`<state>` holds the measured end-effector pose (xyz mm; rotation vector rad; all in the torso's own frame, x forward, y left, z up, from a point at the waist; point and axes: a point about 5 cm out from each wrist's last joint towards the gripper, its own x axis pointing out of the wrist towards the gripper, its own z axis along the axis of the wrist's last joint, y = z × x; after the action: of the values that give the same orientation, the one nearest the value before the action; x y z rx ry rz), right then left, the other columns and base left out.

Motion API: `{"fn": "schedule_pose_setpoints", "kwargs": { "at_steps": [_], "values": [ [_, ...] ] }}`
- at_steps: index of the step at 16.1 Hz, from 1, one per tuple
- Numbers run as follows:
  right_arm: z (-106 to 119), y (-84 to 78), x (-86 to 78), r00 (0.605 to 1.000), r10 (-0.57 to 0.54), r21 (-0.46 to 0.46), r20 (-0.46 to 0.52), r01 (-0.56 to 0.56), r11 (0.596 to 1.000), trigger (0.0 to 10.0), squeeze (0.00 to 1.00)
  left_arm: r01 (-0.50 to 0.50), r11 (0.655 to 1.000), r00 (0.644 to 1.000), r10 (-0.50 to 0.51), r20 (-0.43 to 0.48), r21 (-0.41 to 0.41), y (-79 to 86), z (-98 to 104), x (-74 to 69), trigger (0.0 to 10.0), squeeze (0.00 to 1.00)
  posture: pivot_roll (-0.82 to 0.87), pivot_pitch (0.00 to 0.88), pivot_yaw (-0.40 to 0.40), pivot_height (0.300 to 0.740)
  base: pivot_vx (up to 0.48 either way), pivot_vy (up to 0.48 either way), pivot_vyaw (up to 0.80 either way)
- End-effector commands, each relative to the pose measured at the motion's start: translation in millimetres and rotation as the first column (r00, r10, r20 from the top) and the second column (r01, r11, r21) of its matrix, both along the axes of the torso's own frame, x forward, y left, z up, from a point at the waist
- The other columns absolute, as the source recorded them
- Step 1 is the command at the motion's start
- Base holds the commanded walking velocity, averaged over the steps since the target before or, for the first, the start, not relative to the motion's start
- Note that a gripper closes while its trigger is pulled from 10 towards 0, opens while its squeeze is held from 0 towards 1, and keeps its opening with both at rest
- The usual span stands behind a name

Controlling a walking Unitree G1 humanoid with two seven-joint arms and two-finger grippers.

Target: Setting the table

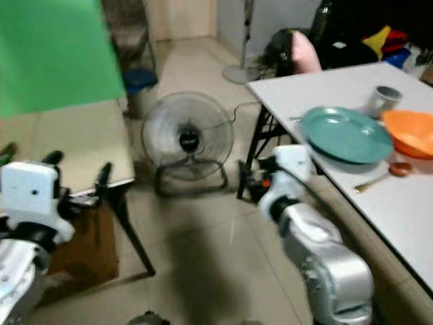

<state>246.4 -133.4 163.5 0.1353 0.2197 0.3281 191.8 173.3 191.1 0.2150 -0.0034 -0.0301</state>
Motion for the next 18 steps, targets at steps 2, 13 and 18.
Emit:
{"fn": "schedule_pose_setpoints", "kwargs": {
  "at_steps": [2,13,18],
  "values": [
    [1,-8.1,1.2,0.999,-0.035,-0.022,0.009,0.035,0.999,10.0,0.00,0.013,1.000,1.000,-0.013,-0.005,-0.011,-3.2,0,0.6,10.0,0.00,0.04,0.070,0.006,0.740,0.000,0.356,0.00],
    [5,10.0,0.8,0.984,0.179,-0.020,0.009,-0.178,0.984,10.0,0.00,0.008,0.999,1.000,-0.007,0.018,-0.040,-4.8,4,-2.9,10.0,0.00,0.06,0.078,-0.001,0.740,0.025,0.194,0.15],
    [4,18.0,-2.5,0.961,0.276,0.001,-0.013,-0.276,0.961,10.0,0.00,0.010,0.999,1.000,-0.010,0.011,-0.032,-6.1,3,-6.4,10.0,0.00,0.06,0.080,-0.012,0.740,0.283,0.000,0.80]
  ]
}}
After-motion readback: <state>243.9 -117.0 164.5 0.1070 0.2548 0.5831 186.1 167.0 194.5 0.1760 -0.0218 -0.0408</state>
